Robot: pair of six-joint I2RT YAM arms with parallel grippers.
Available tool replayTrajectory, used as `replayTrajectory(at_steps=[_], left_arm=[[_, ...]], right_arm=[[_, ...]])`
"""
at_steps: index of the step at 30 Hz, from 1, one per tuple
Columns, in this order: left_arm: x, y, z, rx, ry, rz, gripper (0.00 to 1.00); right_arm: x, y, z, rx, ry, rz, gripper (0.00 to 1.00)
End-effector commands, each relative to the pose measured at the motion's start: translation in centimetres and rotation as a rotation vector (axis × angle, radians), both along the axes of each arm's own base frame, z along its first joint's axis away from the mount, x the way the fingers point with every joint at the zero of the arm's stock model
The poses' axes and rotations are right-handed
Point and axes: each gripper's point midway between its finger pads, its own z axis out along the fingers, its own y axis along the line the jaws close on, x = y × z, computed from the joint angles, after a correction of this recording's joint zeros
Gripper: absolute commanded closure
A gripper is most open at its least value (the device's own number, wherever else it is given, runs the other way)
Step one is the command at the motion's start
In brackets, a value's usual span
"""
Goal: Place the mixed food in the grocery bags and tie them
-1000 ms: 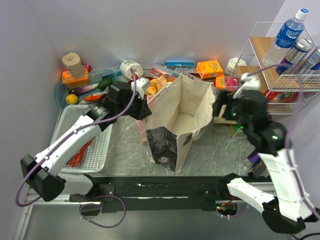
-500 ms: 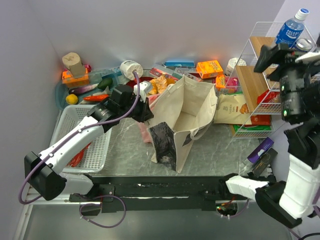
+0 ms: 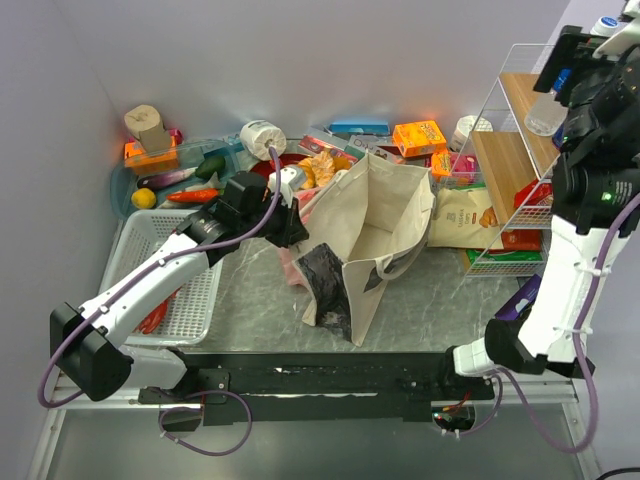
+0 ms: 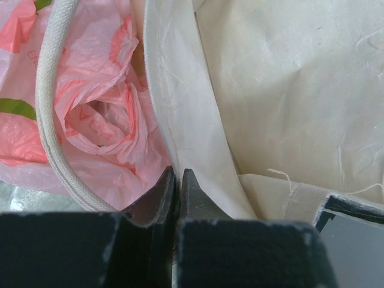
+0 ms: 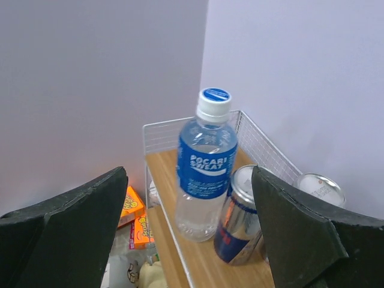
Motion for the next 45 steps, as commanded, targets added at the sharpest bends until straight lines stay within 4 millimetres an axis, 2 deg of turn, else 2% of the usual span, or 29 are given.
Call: replayTrajectory(at_steps=[1, 2, 9, 11, 19, 26, 31, 32, 39, 43, 45], left_arm=[[-0.4, -0.8, 0.5, -0.04, -0.003, -0.043, 0.99], [-0.5, -0.9, 0.4, -0.04, 0.001, -0.047, 0.99], [-0.3, -1.1, -0.5, -0.029, 0.022, -0.049, 0.99], [-0.3, -1.2, -0.7, -0.029, 0.032, -0.055, 0.99], [-0.2, -1.4, -1.3, -0.02, 0.046, -0.056, 0.99], [-0.3, -1.5, -1.5, -0.019, 0.055, -0.062, 0.99], [-0.2, -1.5, -1.6, -0.018, 0.057, -0.06, 0.99], [-0.3, -1.6, -1.6, -0.017, 0.058, -0.062, 0.99], [-0.2, -1.5, -1.5, -0.016, 0.056, -0.058, 0.99], [-0.1, -1.4, -1.6, -0.015, 0.055, -0.055, 0.99], [-0.1, -1.4, -1.6, -0.013, 0.057, -0.054, 0.99]], right_arm=[[-0.3, -0.3, 1.9, 0.031, -0.088, 0.085, 0.08], [0.0, -1.3, 1.6, 0.036, -0.08, 0.066, 0.08], [2.6, -3.0, 0.3, 0.063, -0.053, 0.127, 0.06], [3.6, -2.9, -0.1, 0.065, -0.042, 0.167, 0.06], [5.2, -4.2, -0.9, 0.062, -0.02, 0.181, 0.08], [5.9, -5.3, -1.4, 0.068, -0.01, 0.167, 0.11], [6.4, -5.4, -1.8, 0.071, -0.001, 0.175, 0.18], [6.5, -5.2, -1.8, 0.069, 0.002, 0.183, 0.24], [6.4, -4.6, -1.5, 0.051, -0.002, 0.213, 0.4], [5.9, -3.9, -0.4, 0.03, -0.035, 0.241, 0.51], [5.7, -3.7, 0.1, 0.02, -0.051, 0.247, 0.53]])
